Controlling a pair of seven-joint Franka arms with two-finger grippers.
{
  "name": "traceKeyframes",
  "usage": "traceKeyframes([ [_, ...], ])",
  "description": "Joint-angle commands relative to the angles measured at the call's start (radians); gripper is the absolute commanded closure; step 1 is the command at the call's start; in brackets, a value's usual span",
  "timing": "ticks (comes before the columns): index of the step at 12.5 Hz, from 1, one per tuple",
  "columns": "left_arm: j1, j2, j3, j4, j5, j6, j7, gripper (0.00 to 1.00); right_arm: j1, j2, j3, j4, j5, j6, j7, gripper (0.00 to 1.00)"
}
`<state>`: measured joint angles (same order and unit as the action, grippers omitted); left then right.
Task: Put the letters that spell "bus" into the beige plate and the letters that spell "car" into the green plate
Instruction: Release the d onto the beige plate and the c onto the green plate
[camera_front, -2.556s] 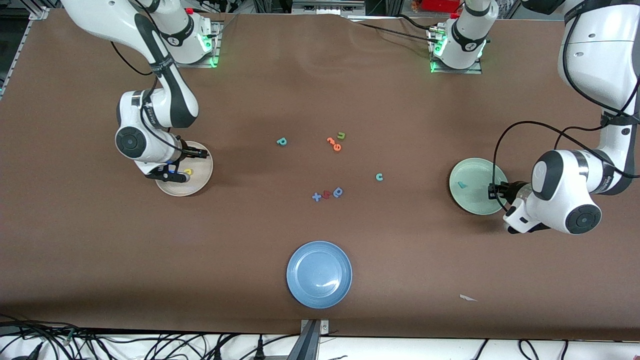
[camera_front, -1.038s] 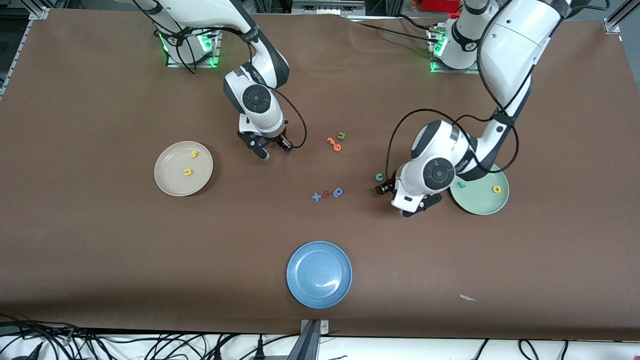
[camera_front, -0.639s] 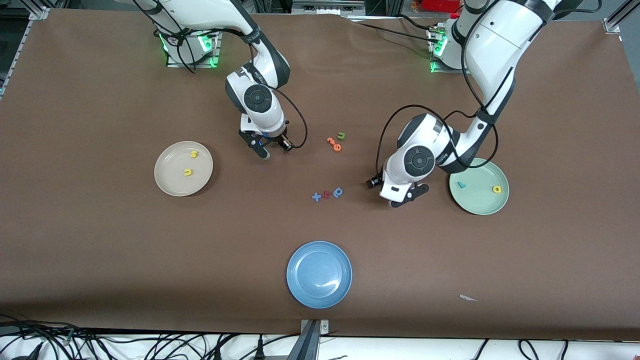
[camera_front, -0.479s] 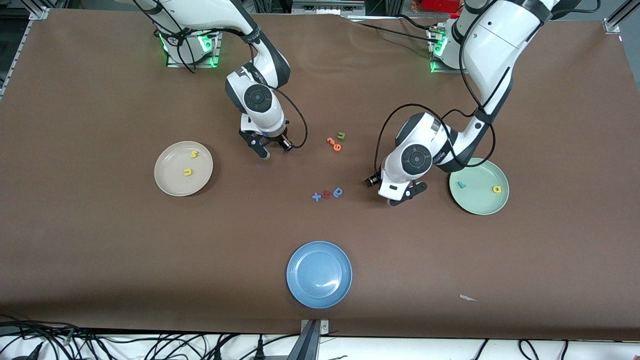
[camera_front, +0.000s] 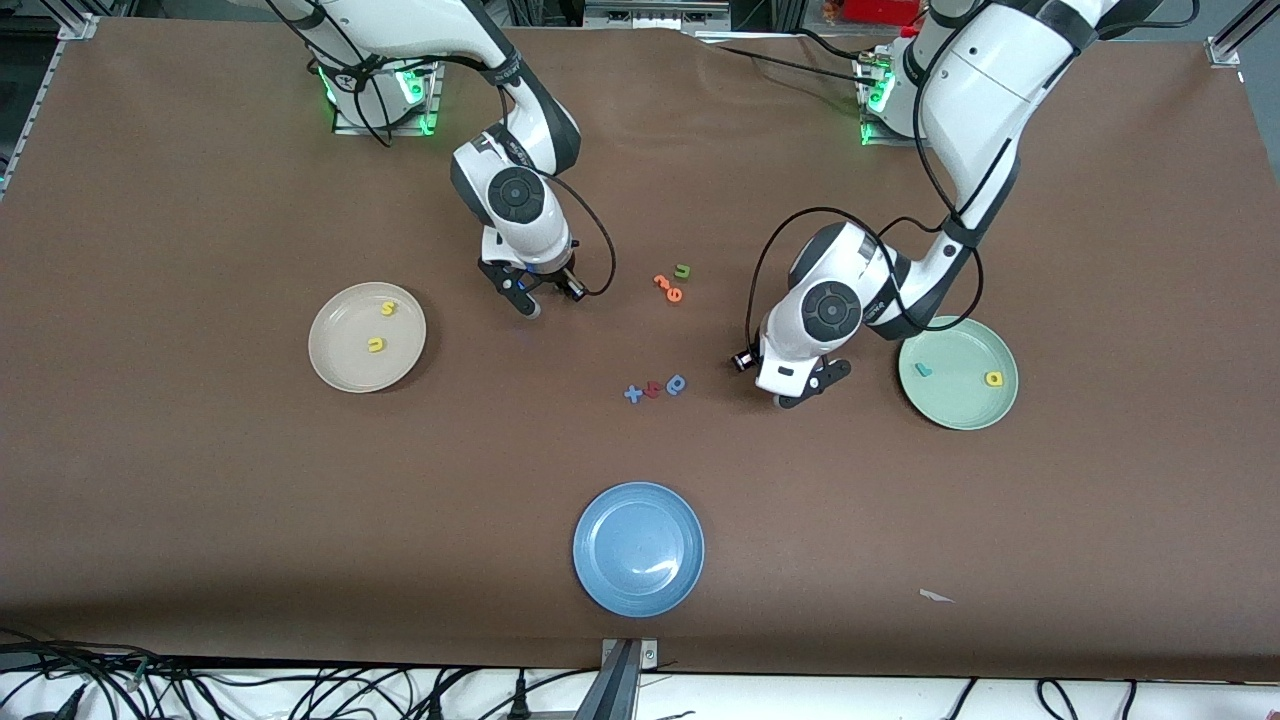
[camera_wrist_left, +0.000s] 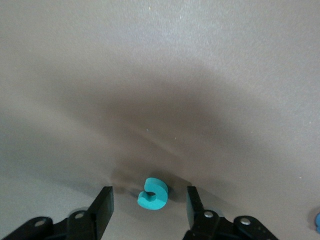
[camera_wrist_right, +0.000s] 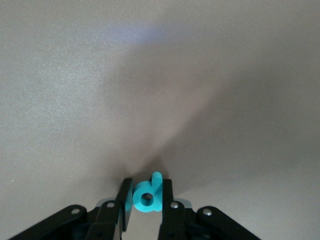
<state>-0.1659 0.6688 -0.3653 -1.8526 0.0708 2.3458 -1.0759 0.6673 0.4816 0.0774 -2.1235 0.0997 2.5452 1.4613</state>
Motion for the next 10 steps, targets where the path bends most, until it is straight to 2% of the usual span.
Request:
traceKeyframes([
  [1,-0.012,-0.011,0.006,-0.011,0.03,0.015,-0.029,0.41,0.011,-0.009,-0.002,-0.026,0.009,0.006,0.005,0.97],
  [3,-0.014,-0.009,0.006,-0.011,0.03,0.013,-0.029,0.47,0.011,-0.044,-0.004,-0.016,0.005,-0.051,-0.009,0.97],
  [5,-0.014,0.001,0.008,-0.011,0.032,0.015,-0.029,0.63,0.008,-0.101,-0.034,0.0,0.005,-0.155,-0.091,0.97],
  [8,-0.012,0.003,0.008,-0.011,0.067,0.015,-0.035,0.72,0.005,-0.181,-0.151,-0.006,0.008,-0.291,-0.339,0.97],
  [10,-0.012,0.002,0.008,-0.011,0.067,0.015,-0.035,0.76,0.003,-0.215,-0.276,-0.009,0.012,-0.353,-0.569,0.96],
])
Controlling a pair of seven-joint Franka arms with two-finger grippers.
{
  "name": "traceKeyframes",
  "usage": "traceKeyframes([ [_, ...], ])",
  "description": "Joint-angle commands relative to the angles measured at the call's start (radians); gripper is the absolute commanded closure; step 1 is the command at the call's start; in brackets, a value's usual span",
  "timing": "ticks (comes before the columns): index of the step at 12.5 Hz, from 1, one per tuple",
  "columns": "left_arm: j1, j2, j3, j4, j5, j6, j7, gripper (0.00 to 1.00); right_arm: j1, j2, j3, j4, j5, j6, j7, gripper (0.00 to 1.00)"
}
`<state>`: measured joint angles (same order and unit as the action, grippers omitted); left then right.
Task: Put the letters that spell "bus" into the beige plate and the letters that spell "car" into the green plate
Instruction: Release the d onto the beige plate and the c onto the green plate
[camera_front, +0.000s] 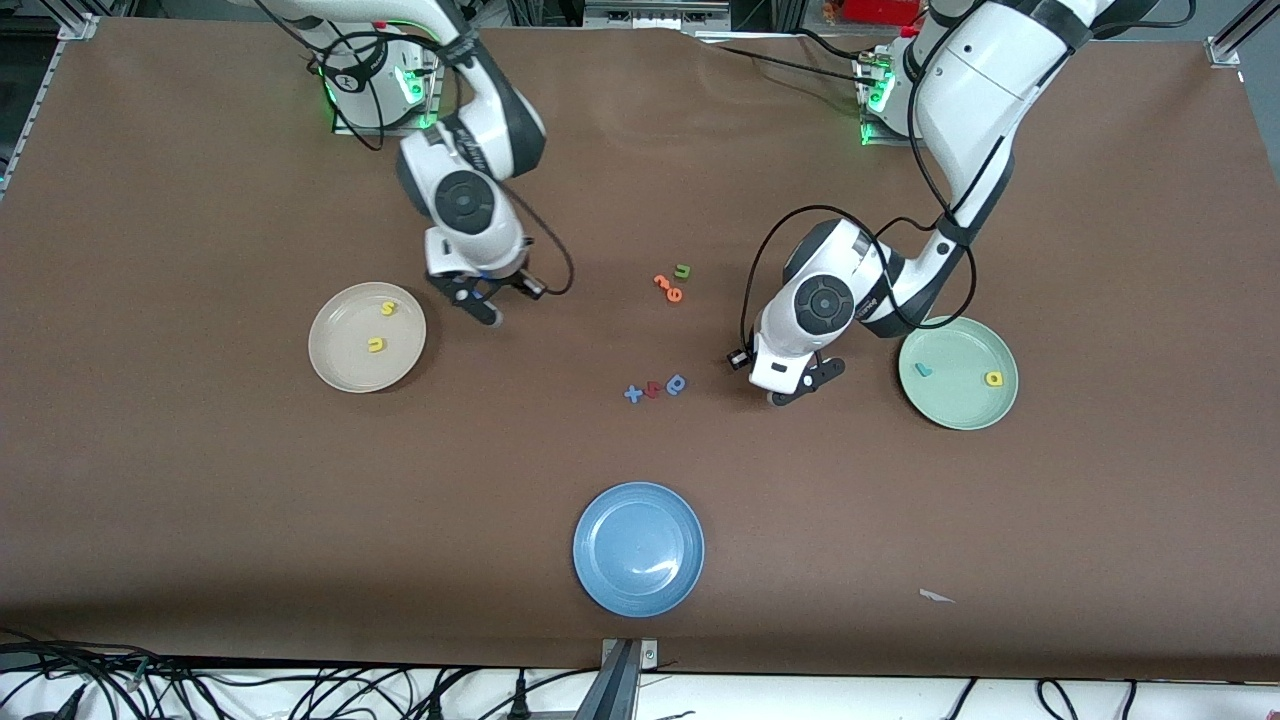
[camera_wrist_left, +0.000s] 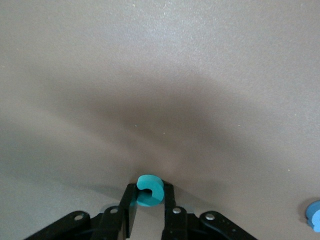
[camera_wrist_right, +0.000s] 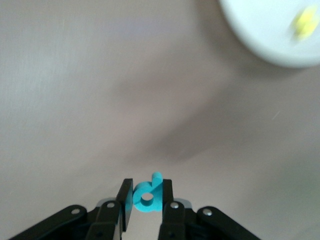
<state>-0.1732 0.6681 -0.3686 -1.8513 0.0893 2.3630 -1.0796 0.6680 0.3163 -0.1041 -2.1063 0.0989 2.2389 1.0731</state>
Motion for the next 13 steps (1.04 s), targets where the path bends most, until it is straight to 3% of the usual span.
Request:
traceKeyframes([
  [1,-0.003,0.002,0.011,-0.011,0.049,-0.002,-0.029,0.79,0.002,-0.057,-0.159,-0.027,0.013,-0.071,-0.317,0.96],
  [3,0.001,-0.002,0.013,-0.003,0.055,-0.005,-0.022,0.89,-0.002,-0.045,-0.292,-0.034,0.015,-0.084,-0.589,0.95],
  [4,0.008,-0.011,0.013,0.004,0.061,-0.016,-0.017,0.9,-0.013,-0.027,-0.328,-0.037,0.025,-0.082,-0.696,0.95],
  [8,0.09,-0.125,0.007,0.035,0.06,-0.101,0.067,0.91,-0.137,0.099,-0.333,-0.029,0.126,-0.001,-0.985,0.91],
  [9,0.116,-0.136,0.007,0.056,0.05,-0.155,0.105,0.91,-0.152,0.109,-0.333,-0.027,0.136,0.007,-1.015,0.79],
  [10,0.15,-0.145,0.002,0.087,0.046,-0.221,0.156,0.91,-0.163,0.109,-0.33,-0.027,0.139,0.004,-1.022,0.48],
  [11,0.181,-0.151,0.0,0.11,0.044,-0.302,0.214,0.9,-0.162,0.109,-0.327,-0.026,0.14,-0.004,-1.019,0.02],
  [13,0.259,-0.174,0.002,0.145,0.023,-0.448,0.387,0.9,-0.156,0.107,-0.322,-0.003,0.139,-0.036,-1.018,0.0],
])
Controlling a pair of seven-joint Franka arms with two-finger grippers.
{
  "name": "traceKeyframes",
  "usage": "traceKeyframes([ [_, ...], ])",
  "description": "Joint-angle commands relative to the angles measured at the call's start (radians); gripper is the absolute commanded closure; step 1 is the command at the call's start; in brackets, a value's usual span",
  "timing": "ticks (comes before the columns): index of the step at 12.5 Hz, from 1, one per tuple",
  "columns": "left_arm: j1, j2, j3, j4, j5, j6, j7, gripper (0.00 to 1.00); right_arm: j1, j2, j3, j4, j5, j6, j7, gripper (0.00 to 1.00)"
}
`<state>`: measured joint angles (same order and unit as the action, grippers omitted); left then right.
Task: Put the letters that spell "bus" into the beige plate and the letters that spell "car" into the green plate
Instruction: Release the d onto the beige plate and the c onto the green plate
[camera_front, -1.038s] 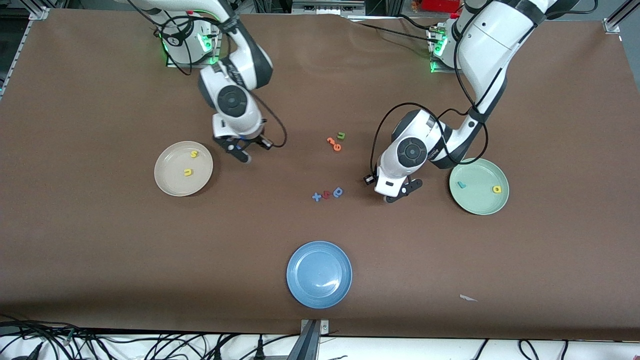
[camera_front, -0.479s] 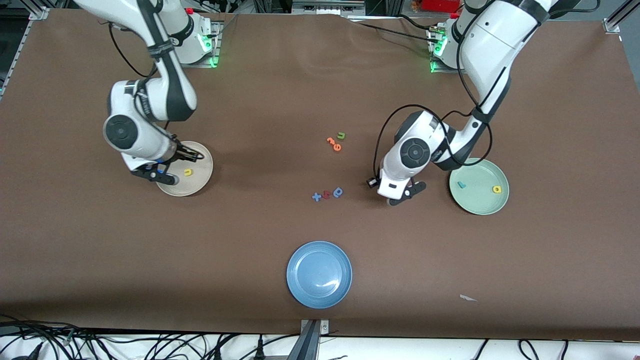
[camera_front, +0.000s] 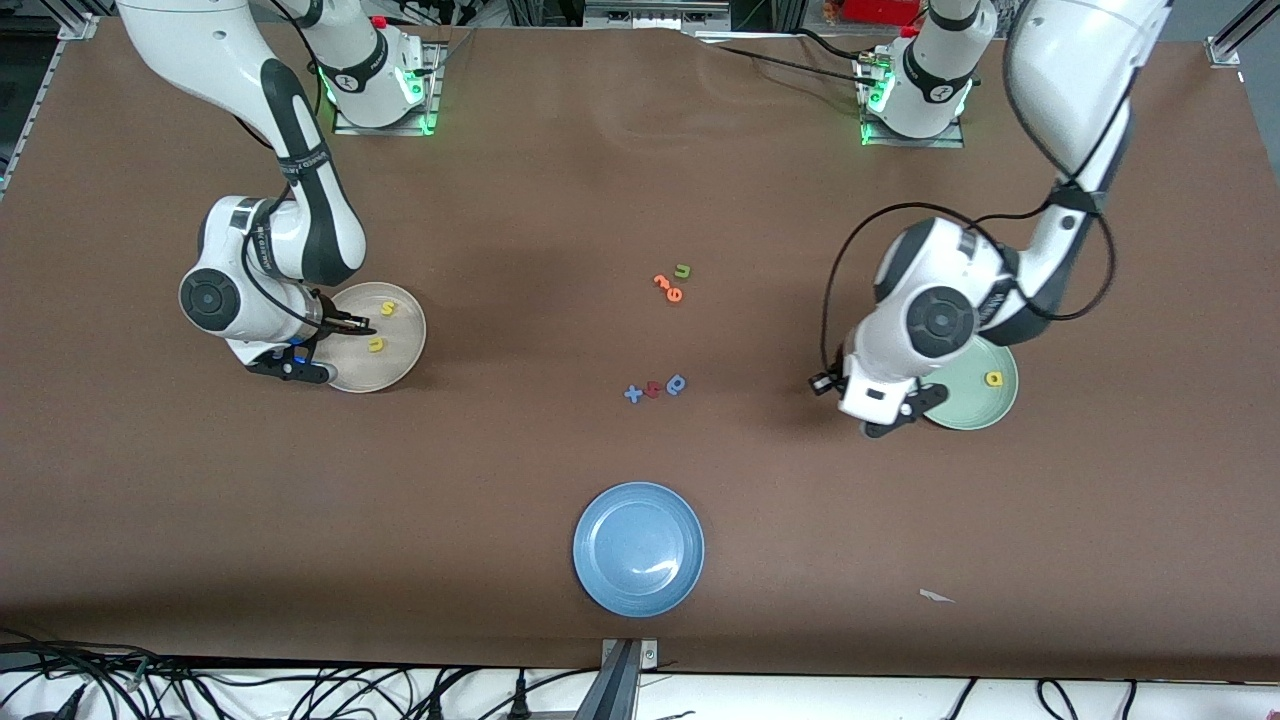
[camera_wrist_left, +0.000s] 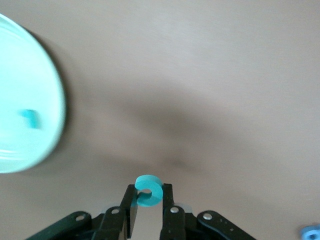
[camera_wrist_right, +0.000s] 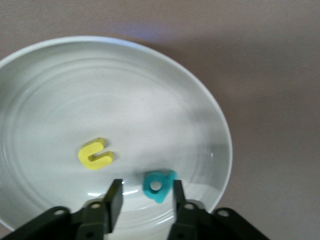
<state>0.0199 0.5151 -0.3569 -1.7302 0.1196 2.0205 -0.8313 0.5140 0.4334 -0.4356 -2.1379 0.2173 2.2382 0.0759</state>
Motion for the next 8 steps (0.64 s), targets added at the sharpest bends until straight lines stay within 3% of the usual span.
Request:
traceKeyframes([
  [1,0.115,-0.035,-0.01,0.031,-0.008,-0.153,0.237,0.9,0.0,-0.009,0.009,0.051,0.02,-0.092,-0.009,0.0],
  [6,0.268,-0.018,-0.002,-0.002,0.067,-0.203,0.544,0.86,0.015,-0.012,0.011,0.22,0.02,-0.276,-0.018,0.0],
  [8,0.285,0.005,0.0,-0.002,0.11,-0.198,0.584,0.81,0.014,-0.013,0.009,0.343,0.013,-0.424,-0.027,0.0],
])
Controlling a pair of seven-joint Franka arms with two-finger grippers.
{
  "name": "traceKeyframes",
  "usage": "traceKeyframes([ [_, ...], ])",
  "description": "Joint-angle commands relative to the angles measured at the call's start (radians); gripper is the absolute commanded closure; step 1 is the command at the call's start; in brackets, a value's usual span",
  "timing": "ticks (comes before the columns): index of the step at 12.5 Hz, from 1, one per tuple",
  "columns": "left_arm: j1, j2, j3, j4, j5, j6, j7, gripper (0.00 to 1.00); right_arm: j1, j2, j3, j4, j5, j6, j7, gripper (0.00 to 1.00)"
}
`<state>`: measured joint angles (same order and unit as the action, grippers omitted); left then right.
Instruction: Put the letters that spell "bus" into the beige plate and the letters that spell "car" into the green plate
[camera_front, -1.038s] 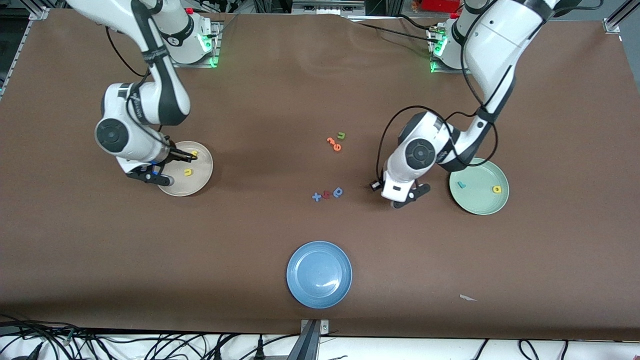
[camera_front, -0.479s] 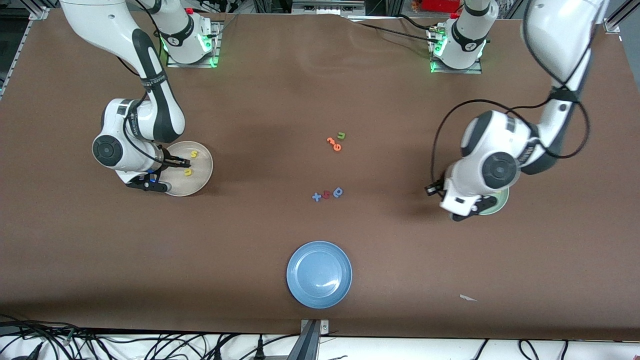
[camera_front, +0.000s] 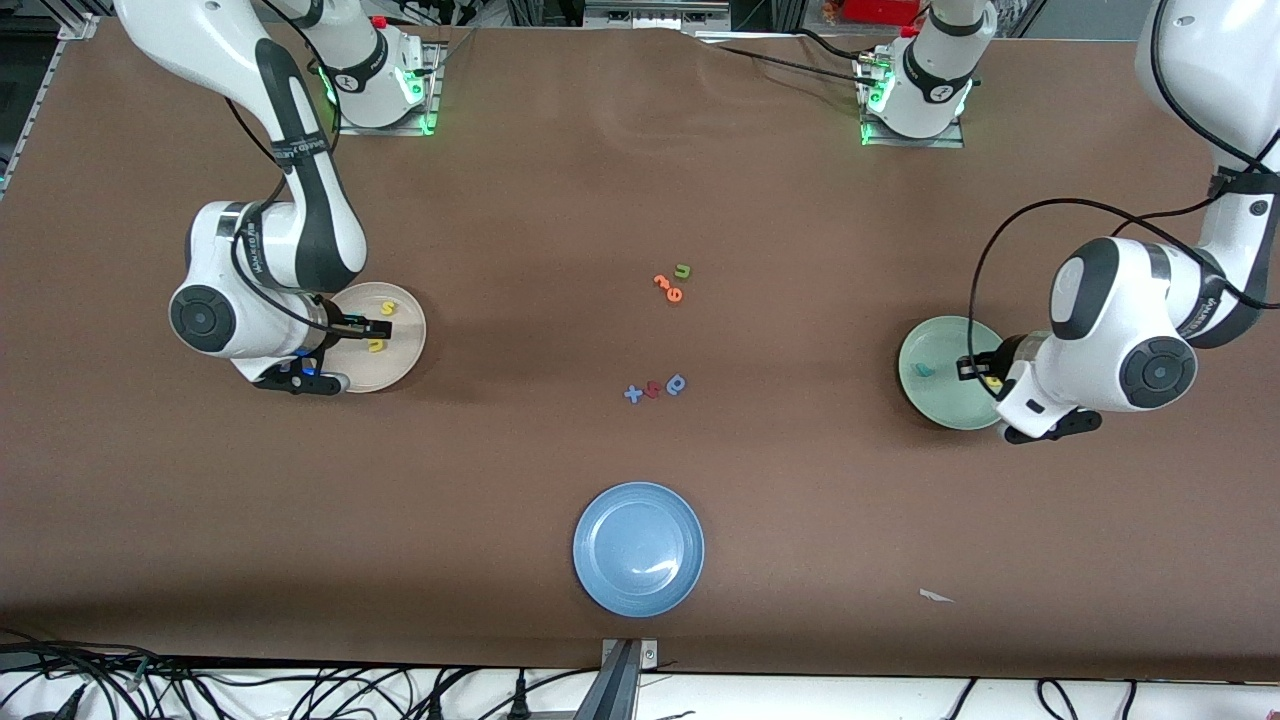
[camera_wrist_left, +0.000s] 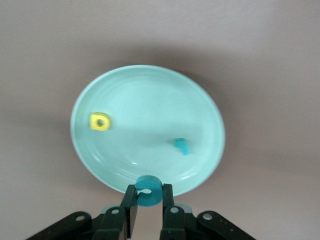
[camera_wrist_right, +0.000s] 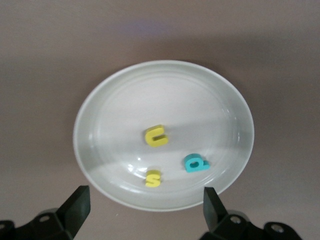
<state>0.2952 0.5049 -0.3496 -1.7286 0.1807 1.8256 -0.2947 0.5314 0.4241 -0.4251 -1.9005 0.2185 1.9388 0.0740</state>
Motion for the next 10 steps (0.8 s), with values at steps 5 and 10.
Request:
traceKeyframes([
  [5,0.024,0.021,-0.009,0.004,0.051,-0.008,0.086,0.0,-0.008,-0.036,-0.011,0.366,-0.01,-0.369,-0.045,0.0],
  [10,0.036,-0.046,-0.017,0.108,0.033,-0.047,0.083,0.0,-0.322,-0.203,0.366,0.365,-0.243,-0.339,-0.036,0.0],
])
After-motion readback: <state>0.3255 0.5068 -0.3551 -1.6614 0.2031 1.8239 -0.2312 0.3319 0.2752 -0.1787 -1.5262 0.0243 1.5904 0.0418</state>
